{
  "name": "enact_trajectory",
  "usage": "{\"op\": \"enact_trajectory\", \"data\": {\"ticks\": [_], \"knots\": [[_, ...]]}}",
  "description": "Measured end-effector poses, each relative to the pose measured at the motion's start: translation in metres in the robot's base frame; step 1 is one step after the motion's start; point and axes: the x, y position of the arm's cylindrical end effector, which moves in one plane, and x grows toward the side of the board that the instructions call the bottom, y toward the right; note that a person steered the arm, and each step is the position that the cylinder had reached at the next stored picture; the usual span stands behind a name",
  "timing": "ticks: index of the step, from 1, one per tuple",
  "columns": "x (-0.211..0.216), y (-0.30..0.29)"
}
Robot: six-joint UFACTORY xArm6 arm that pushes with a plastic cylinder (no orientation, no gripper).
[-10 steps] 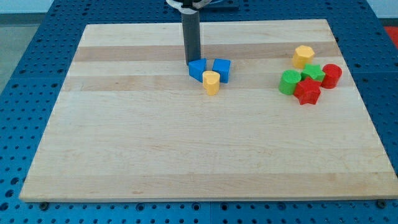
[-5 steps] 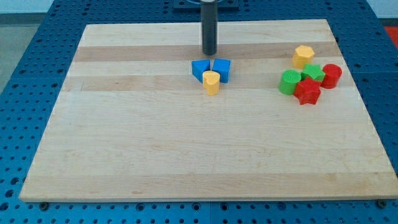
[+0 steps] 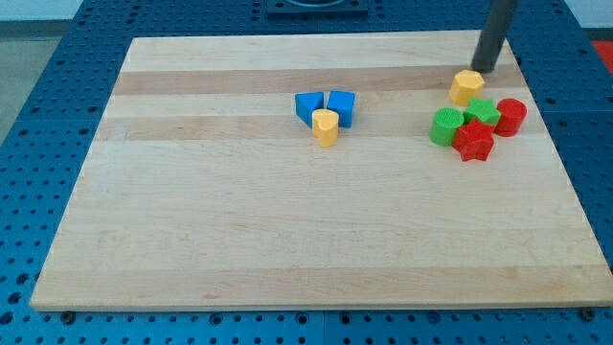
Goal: Push the yellow hexagon towards the yellow heart
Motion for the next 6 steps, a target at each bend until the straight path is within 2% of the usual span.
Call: {"op": "enact_trajectory", "data": {"ticks": [2, 4, 6], "knots": [[0.027, -0.011], [0.031, -0.046], [0.057, -0.077]]}}
